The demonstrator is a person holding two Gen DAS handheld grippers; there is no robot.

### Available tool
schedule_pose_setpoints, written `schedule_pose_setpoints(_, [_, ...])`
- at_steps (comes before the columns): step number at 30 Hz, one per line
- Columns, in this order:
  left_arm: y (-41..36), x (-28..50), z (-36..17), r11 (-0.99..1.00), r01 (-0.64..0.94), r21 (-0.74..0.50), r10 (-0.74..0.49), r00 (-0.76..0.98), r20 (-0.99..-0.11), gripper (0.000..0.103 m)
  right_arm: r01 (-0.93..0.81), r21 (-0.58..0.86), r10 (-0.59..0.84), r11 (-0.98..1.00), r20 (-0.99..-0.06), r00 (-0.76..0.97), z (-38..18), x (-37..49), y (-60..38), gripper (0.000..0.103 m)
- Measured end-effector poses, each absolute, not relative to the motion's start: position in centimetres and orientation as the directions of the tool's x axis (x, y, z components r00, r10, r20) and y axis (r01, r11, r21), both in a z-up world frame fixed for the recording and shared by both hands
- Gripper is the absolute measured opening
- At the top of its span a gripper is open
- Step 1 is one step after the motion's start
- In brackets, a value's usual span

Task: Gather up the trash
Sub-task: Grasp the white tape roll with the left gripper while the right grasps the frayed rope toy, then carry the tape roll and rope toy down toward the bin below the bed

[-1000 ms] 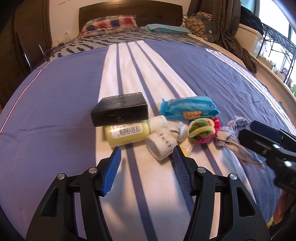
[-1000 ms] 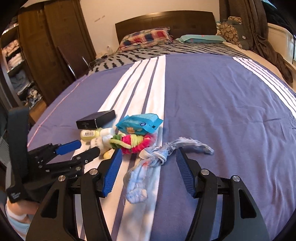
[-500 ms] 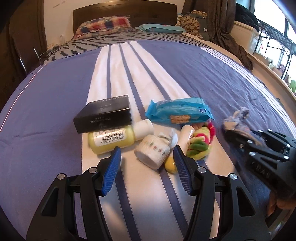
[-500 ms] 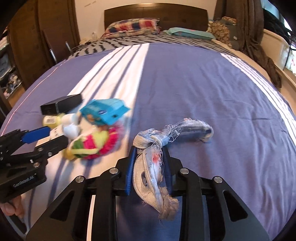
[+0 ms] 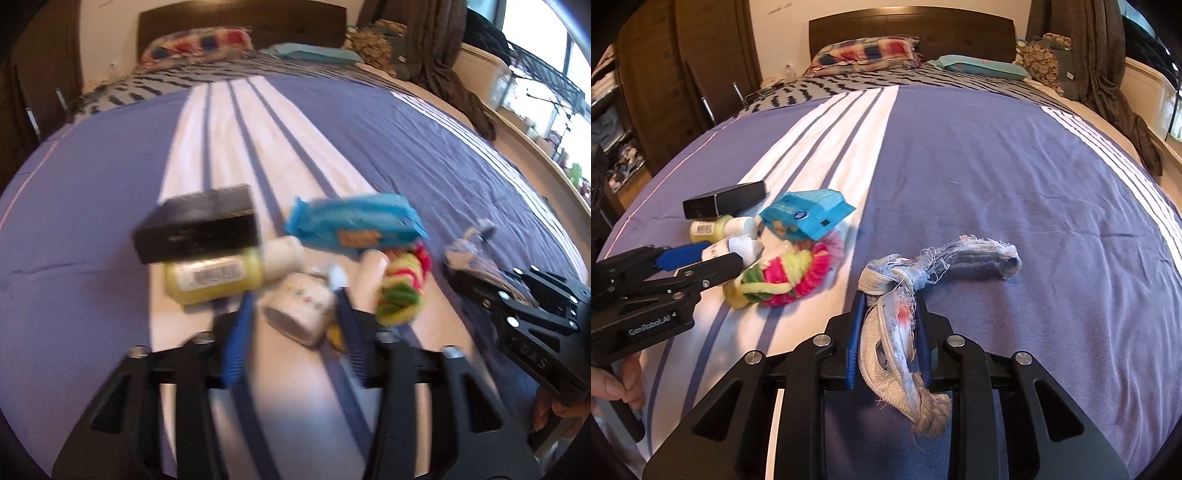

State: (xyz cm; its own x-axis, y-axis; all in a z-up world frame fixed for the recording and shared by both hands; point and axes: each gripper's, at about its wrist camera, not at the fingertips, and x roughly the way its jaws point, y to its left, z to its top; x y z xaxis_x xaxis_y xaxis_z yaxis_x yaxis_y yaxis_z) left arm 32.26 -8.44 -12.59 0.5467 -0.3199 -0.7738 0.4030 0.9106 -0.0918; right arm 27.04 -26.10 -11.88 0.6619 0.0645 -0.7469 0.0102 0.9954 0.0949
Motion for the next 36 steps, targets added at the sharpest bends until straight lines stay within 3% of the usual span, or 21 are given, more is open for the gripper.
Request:
schedule_pose_setpoints(14, [-6.2,25.4,-10.6,0.921,0.388,-0.022,-0.268,0.594,-0.759,0.037,-0.032,0.089,0.086,0.996,-0.712,0.697,-9.5,21.2,-23.7,0.024])
schedule_pose_setpoints(25, [-2.7,13.9,-7.8,0.937,0.346,-0.042,-0.270,0.647,-0.712,0.037,-0.027,0.150,0.121,0.988,-0.664,0.738,-7.4,9.8,-22.6,0.024])
schedule_pose_setpoints(32, [-1.5,5.4,-9.5,0.950,0.303,-0.072,-0.266,0.670,-0.693,0.037,-0.015,0.169,0.126,0.985,-0.666,0.735,-9.2,2.3,-21.0,0.024])
schedule_pose_setpoints(36, [-1.9,1.9,-12.9,0.944,0.319,-0.080,-0.271,0.618,-0.738,0.037,-0.022,0.160,0.130,0.987,-0.700,0.702,-11.2,-0.5,-20.1,0.024])
